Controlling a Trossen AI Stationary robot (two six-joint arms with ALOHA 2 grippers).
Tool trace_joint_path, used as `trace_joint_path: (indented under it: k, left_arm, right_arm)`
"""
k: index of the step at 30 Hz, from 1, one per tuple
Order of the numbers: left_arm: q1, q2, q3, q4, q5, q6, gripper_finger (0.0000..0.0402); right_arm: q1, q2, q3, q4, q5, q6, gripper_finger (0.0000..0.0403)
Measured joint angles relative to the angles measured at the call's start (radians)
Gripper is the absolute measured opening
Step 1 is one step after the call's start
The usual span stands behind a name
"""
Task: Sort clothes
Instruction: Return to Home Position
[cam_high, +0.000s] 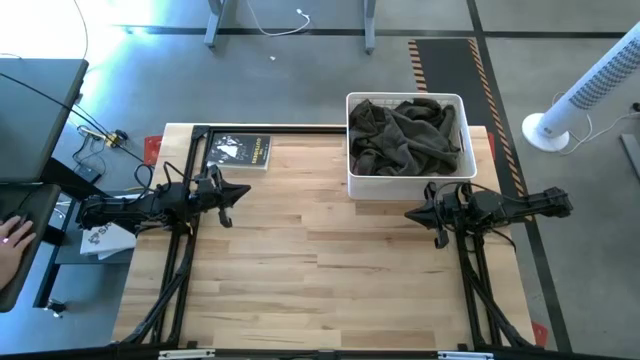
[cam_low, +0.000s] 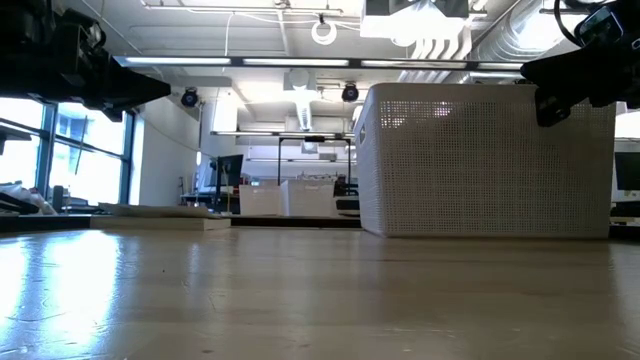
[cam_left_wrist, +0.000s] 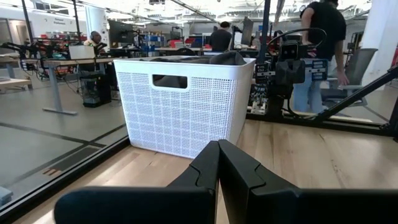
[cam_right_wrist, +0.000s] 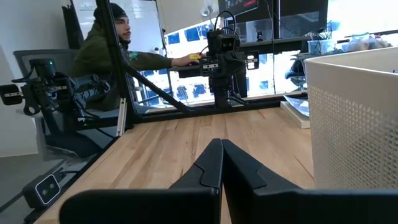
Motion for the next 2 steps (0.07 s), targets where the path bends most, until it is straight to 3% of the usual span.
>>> trace_joint_path:
  k: [2]
  left_arm:
    - [0.0,0.0,0.0,0.0,0.0,0.0,0.0005]
  right_arm:
    - [0.0,0.0,0.0,0.0,0.0,0.001,0.0]
